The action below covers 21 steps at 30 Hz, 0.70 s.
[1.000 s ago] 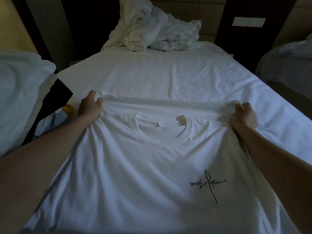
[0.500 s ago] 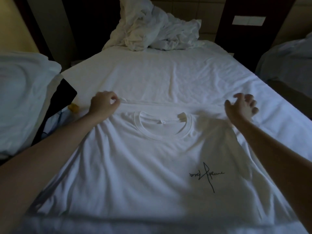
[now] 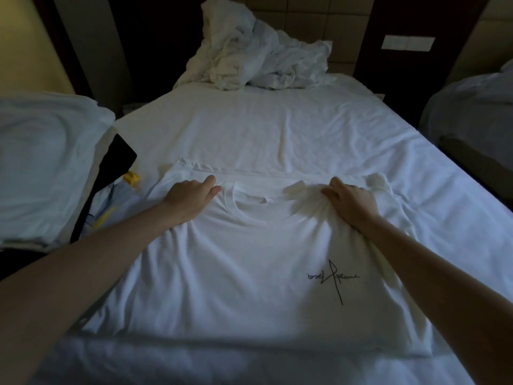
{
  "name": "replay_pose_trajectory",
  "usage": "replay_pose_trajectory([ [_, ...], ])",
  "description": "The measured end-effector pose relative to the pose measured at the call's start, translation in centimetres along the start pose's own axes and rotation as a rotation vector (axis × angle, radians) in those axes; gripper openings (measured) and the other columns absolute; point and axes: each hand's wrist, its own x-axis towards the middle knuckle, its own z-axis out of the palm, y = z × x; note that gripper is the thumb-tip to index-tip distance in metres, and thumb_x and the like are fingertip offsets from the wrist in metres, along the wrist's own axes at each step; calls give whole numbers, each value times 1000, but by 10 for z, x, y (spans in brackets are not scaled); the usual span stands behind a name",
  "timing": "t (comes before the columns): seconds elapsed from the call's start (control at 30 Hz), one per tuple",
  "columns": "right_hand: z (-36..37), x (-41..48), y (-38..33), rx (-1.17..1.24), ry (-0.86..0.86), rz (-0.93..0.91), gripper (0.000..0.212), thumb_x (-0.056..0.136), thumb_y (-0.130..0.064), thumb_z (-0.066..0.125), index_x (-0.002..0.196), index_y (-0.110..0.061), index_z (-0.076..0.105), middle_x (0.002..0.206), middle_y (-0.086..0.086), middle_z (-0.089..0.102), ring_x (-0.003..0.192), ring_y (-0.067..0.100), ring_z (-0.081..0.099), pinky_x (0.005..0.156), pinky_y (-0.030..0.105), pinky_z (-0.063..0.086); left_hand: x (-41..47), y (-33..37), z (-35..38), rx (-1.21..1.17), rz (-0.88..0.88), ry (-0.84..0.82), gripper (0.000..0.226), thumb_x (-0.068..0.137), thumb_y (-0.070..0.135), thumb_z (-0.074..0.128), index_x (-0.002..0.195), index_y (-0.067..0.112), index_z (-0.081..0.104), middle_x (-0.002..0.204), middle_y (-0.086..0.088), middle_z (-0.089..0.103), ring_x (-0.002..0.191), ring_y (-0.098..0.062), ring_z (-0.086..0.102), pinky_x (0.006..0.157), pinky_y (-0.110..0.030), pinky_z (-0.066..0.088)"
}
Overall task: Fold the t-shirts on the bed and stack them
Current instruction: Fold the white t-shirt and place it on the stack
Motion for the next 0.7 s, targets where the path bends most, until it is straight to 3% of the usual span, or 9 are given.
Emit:
replay_pose_trajectory([
  [0.1, -3, 11, 8, -34, 74, -31, 30, 98, -43, 33, 90, -15, 41, 89, 14, 66, 80, 35, 60, 68, 40, 41, 11, -9, -6, -43, 105, 113, 45, 96, 38, 42, 92, -4, 56, 61, -29, 60, 52, -44, 61, 46, -38, 45],
  [0.13, -5, 18, 11, -35, 99, -29, 32, 98, -44, 32, 89, -15, 41, 86, 12, 65, 78, 34, 60, 68, 40, 42, 20, -11, -12, -48, 99, 152, 44, 97, 36, 42, 90, -5, 55, 60, -30, 59, 51, -44, 60, 45, -39, 45],
  [0.27, -1, 44, 17, -28, 141, 20, 36, 97, -47, 34, 90, -13, 45, 85, 10, 65, 74, 30, 58, 68, 39, 41, 59, -11, -6, -2, -18, 94, 43, 100, 39, 38, 107, -1, 49, 88, -31, 62, 82, -46, 61, 66, -42, 42],
  [0.37, 20, 51, 21, -1, 31, 107, 41, 95, -53, 37, 91, -14, 48, 91, 12, 64, 82, 29, 58, 68, 35, 37, 66, -9, 25, 26, -139, -103, 49, 98, 51, 31, 112, 7, 49, 109, -26, 62, 101, -41, 60, 78, -40, 43],
  [0.5, 32, 55, 25, 3, -26, 107, 41, 95, -53, 37, 92, -14, 50, 95, 11, 63, 87, 28, 58, 68, 33, 31, 71, -10, 42, 60, -197, -168, 51, 99, 51, 28, 113, 7, 48, 115, -24, 61, 107, -39, 58, 83, -41, 42],
  [0.57, 33, 56, 24, -41, -27, 110, 39, 96, -50, 37, 96, -14, 52, 102, 10, 63, 93, 28, 58, 74, 35, 34, 67, -7, 36, 122, -188, -136, 49, 99, 48, 33, 116, 5, 47, 116, -24, 60, 108, -39, 57, 83, -41, 41],
  [0.63, 25, 54, 17, -94, 88, 118, 38, 97, -43, 37, 106, -12, 57, 112, 11, 62, 103, 28, 56, 89, 36, 32, 63, -3, 25, 222, -156, -48, 45, 97, 42, 40, 122, 5, 46, 122, -21, 57, 113, -36, 51, 90, -41, 35],
  [0.7, 10, 42, -5, 97, 328, 128, 36, 99, -34, 35, 109, -11, 62, 114, 10, 63, 104, 27, 56, 93, 36, 32, 53, 9, 7, 218, -146, 16, 41, 97, 36, 42, 127, 7, 46, 127, -17, 53, 118, -33, 45, 94, -42, 31],
])
